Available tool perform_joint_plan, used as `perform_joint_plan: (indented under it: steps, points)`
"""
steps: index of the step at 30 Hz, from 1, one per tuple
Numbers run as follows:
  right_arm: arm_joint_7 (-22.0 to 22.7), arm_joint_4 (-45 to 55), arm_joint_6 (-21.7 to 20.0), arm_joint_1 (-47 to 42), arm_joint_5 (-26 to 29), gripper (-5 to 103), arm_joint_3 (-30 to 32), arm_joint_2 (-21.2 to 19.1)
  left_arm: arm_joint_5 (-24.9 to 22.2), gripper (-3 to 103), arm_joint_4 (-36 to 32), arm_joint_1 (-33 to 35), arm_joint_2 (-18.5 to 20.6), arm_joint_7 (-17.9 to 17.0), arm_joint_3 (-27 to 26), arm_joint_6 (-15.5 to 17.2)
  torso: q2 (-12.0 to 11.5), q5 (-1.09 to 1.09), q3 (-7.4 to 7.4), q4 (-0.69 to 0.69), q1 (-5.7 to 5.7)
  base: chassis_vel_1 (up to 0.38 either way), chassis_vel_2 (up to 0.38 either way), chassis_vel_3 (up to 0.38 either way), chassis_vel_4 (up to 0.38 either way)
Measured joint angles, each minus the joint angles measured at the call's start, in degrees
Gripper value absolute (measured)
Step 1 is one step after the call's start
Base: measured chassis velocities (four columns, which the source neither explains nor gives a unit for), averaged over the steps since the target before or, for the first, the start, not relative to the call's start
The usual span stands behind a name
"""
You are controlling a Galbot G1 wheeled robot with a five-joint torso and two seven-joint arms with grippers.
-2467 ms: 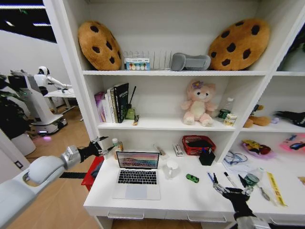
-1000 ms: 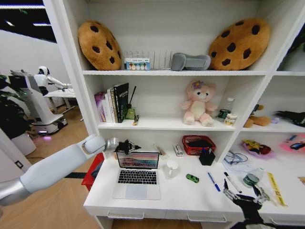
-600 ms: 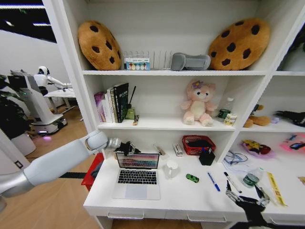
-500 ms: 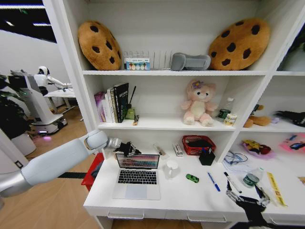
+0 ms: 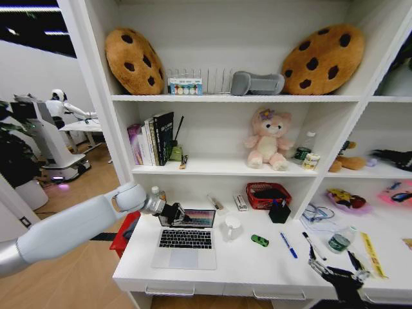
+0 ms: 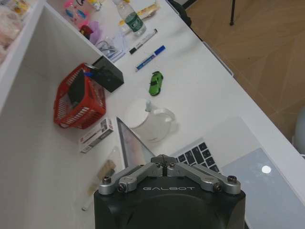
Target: Organize the objects on the table.
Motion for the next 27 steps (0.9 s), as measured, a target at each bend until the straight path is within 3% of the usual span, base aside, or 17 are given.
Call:
perform_joint_plan:
  steps: [5, 13, 27]
  points:
    - [0.0, 0.3, 0.0, -0.1, -0.3, 100, -0.4, 0.4, 0.3, 0, 3.9, -2.7, -2.0, -3.4, -0.7, 0.3, 0.0, 0.02, 0.00, -0.01, 0.00, 0.000, 0.000, 0.000, 0.000]
    - [0.0, 0.7, 0.6, -0.9, 0.1, 100, -0.1, 0.9, 8.1, 0, 9.5, -1.6, -4.2, -4.7, 1.9, -0.8, 0.0, -0.01, 0.01, -0.01, 0.00, 0.000, 0.000, 0.000, 0.000]
    - [1.1, 1.9, 0.5, -0.2, -2.2, 100, -3.6, 2.2, 7.1, 0, 3.8, -0.1, -1.5, -3.2, 1.6, 0.1, 0.0, 0.00, 0.00, -0.01, 0.00, 0.000, 0.000, 0.000, 0.000]
